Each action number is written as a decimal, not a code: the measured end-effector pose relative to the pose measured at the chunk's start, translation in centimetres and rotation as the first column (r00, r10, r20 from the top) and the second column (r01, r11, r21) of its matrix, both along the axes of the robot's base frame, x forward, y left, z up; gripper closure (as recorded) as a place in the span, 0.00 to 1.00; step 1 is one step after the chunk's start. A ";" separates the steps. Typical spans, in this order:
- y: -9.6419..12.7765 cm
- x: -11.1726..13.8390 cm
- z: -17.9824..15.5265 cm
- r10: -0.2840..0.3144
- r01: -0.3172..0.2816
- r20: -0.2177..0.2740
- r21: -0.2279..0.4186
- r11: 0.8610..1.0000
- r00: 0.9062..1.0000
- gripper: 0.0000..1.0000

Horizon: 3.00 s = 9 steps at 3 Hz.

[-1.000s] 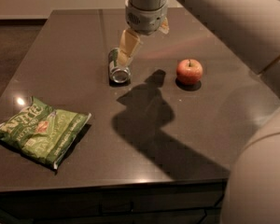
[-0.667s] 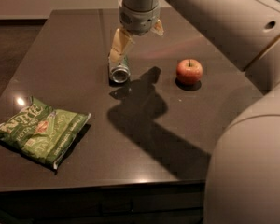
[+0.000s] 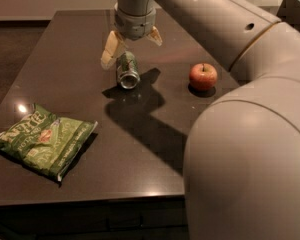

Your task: Place green can upright

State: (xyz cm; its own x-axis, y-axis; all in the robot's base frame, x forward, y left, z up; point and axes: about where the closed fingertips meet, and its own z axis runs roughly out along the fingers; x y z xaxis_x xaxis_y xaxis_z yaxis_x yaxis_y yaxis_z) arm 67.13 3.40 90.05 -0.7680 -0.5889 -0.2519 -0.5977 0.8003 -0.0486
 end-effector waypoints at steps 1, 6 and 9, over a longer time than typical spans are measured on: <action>1.8 0.7 -1.1 -0.026 0.026 -0.034 0.000 1.000 0.999 0.00; 3.5 2.5 -3.5 -0.123 0.118 -0.092 -0.057 0.991 0.988 0.79; 5.9 2.7 1.3 0.167 -0.171 0.059 0.073 0.983 0.984 1.00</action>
Offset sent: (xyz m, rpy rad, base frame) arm 0.0159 0.0306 -0.0253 -0.0908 0.0957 -0.1520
